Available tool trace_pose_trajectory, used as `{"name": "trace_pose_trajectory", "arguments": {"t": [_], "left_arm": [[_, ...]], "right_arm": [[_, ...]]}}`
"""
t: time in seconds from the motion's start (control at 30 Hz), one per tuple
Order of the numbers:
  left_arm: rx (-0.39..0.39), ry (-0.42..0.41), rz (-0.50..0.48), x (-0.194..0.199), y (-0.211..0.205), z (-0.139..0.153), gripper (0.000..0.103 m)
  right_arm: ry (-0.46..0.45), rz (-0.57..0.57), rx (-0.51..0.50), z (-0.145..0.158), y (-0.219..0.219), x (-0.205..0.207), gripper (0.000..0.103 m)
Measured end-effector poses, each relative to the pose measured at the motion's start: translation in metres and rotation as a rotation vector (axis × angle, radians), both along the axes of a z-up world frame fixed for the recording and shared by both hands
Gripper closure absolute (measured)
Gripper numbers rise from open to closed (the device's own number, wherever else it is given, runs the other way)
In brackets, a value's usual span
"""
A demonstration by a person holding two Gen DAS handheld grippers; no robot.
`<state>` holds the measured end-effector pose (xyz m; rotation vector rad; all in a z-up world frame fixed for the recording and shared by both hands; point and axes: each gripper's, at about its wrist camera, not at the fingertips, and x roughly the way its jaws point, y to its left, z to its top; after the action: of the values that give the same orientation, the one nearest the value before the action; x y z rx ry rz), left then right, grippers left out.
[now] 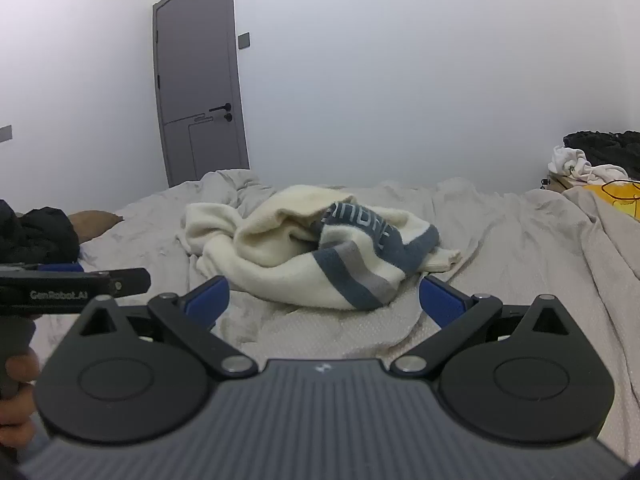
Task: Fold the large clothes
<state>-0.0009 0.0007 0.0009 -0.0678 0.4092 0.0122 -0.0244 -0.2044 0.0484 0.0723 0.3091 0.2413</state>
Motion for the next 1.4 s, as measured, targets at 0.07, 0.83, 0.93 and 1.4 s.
{"name": "trace_pose_trajectory", "arguments": {"t": [0.07,0.83,0.93,1.4], "left_arm": [[0.006,0.007,0.002,0.0007,-0.0001,-0.0001,0.000],[0.003,0.002,0.012,-0.0025,0.0041,0.0019,0.000],[0.003,0.001,0.013,-0.0029,0.0039,0.0012,0.000],[0.003,0.001,0.015,-0.0031,0.0033,0.0015,0.000]], "right_arm": [[-0.003,0.002,-0.006,-0.0002,0.0009,0.0001,0.000],[-0.004,-0.003,-0.016,-0.0016,0.0051,0.0005,0.000],[-0.003,-0.004,-0.016,-0.0009,0.0036,0.0007,0.000],[0.006,-0.010,-0.022,-0.0036,0.0029,0.0022,0.000]]}}
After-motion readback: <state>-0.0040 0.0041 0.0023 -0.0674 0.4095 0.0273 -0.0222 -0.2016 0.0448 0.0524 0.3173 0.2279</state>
